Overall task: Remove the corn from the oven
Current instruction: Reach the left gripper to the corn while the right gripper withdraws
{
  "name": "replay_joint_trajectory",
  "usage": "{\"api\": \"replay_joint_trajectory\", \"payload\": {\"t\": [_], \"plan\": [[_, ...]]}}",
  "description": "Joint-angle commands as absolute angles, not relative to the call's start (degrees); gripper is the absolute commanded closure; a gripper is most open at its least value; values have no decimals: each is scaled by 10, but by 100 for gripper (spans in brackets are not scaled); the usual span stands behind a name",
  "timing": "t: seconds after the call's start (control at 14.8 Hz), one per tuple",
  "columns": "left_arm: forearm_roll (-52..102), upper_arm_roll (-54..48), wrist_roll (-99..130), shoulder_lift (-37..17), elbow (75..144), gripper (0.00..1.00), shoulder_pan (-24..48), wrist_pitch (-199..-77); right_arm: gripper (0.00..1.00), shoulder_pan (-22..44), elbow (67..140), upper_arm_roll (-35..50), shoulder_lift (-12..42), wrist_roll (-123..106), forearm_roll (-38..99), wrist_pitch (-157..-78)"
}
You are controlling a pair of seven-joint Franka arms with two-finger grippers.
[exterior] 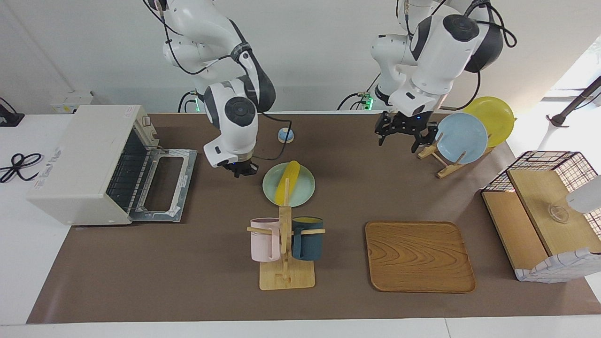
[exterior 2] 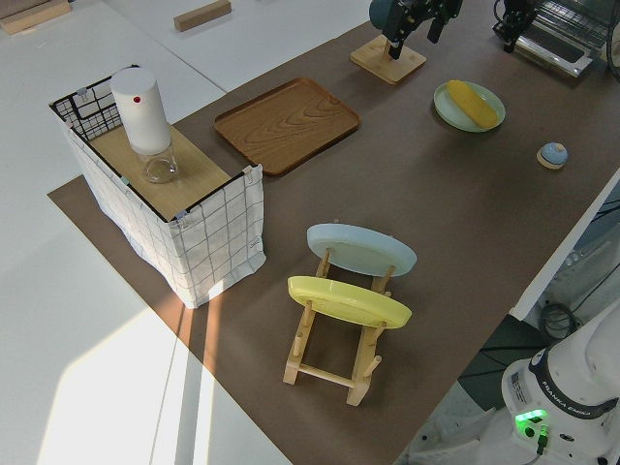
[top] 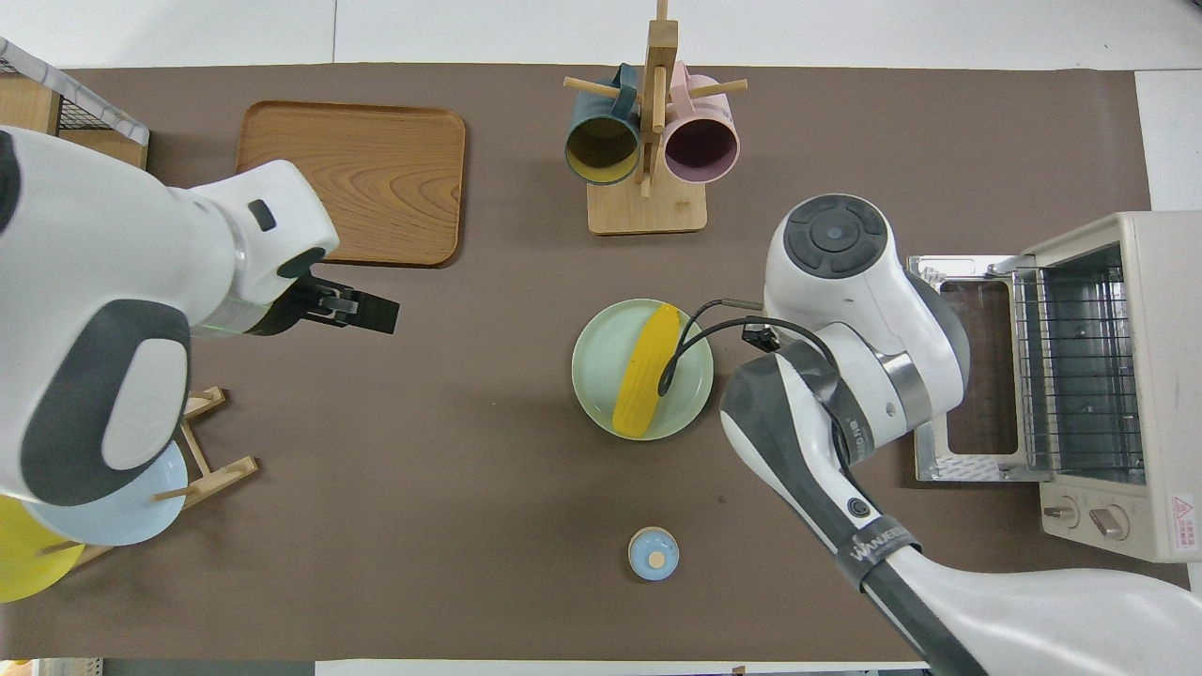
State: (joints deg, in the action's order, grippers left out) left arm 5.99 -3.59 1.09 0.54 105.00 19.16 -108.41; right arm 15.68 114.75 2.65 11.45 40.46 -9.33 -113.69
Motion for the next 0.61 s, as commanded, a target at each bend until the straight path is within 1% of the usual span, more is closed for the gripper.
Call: {"api": "replay_joint_trajectory", "payload": {"t": [0.0, 0.27, 0.47, 0.54], "plan": [[87, -27, 14, -31, 1055, 0, 238, -1129, 100, 113, 1235, 34, 72, 378, -125, -1198], [97, -26, 67, -97, 1056, 0, 314, -1213, 100, 58, 1250, 35, 76, 330, -153, -1216], [126, -26, 100, -142, 1052, 0, 352, -1265, 100, 47, 1294, 35, 70, 326, -153, -1271], [128, -26, 102, -148, 1053, 0, 370, -1281, 100, 46, 1302, 34, 71, 327, -153, -1281]]}}
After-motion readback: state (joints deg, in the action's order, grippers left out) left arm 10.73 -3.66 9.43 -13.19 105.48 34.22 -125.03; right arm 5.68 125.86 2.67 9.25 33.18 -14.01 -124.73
